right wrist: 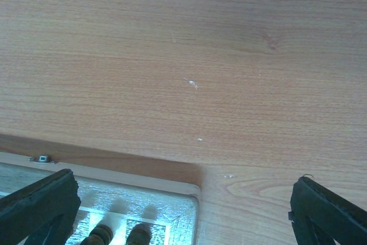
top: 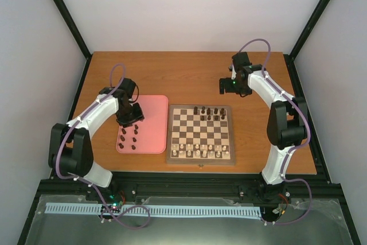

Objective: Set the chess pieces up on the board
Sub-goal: Pick up the chess piece from the storage box, then place the chess piece on the chessboard.

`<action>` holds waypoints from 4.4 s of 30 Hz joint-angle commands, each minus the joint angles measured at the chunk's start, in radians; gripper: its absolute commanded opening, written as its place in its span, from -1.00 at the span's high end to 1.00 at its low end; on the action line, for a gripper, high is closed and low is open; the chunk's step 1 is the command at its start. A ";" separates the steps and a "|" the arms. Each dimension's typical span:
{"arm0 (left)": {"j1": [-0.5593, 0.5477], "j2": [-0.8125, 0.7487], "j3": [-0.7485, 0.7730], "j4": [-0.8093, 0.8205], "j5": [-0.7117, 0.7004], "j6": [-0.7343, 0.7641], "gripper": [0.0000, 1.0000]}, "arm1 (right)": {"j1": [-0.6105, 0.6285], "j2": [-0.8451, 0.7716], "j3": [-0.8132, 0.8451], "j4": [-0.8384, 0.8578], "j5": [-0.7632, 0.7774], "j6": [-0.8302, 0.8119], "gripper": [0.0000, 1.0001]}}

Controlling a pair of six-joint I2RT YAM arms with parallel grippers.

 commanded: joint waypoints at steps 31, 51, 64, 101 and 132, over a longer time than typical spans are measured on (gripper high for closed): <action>0.083 0.219 0.004 0.112 0.028 0.071 0.70 | 0.005 0.031 0.015 -0.021 0.050 -0.027 -1.00; -0.106 0.163 0.273 -0.063 0.078 0.063 0.97 | 0.006 0.048 0.021 -0.012 0.031 -0.018 -1.00; -0.456 0.485 0.653 -0.150 -0.023 0.153 0.96 | 0.004 0.067 0.043 -0.016 0.022 -0.021 -1.00; -0.552 0.726 0.895 -0.196 0.024 0.218 0.85 | -0.028 0.081 0.036 0.000 -0.001 -0.021 -1.00; -0.554 0.792 0.950 -0.179 -0.011 0.226 0.71 | -0.033 0.091 0.031 0.004 -0.011 -0.020 -1.00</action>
